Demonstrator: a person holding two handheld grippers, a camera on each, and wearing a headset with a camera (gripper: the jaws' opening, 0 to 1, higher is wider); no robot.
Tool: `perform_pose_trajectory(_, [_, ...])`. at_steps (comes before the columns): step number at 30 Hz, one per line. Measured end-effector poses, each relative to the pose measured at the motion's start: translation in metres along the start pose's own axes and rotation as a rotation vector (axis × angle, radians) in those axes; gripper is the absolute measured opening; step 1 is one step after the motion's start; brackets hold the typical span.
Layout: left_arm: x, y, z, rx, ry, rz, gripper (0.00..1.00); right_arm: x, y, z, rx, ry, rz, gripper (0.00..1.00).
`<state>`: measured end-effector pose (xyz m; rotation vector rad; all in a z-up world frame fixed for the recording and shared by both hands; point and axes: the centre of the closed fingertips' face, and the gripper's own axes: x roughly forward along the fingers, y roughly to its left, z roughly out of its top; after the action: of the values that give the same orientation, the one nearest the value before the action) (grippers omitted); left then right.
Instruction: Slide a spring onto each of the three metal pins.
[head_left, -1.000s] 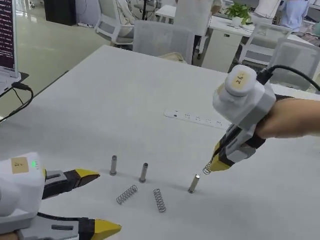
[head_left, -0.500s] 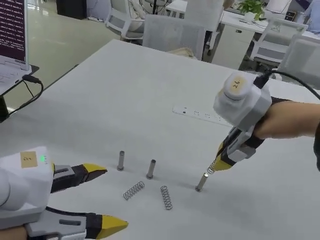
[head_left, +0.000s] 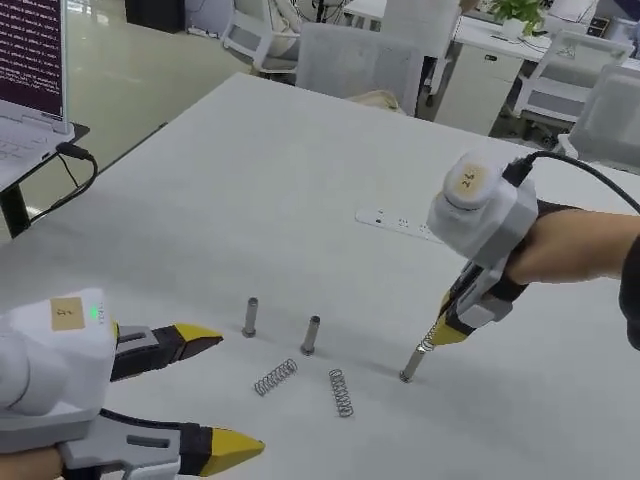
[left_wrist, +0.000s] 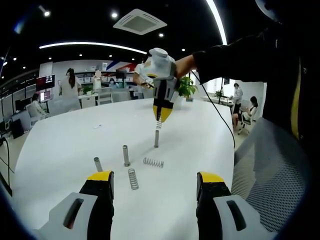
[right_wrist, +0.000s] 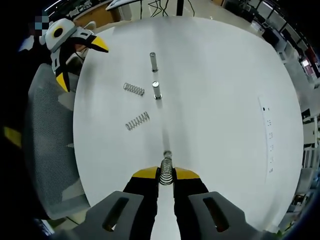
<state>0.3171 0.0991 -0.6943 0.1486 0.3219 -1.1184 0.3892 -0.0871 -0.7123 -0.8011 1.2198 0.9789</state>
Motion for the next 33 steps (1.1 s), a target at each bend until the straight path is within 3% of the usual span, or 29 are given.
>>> perform_pose_trajectory(17, [0.001,-0.001,0.0,-0.004,0.003,-0.002,0.62,0.014,-0.007,0.001,0.002,0.005,0.015,0.08])
perform_pose_trajectory(33, [-0.001,0.0,-0.001,-0.009,0.005,0.004,0.61,0.038,-0.006,-0.001,-0.003,0.026,0.009,0.08])
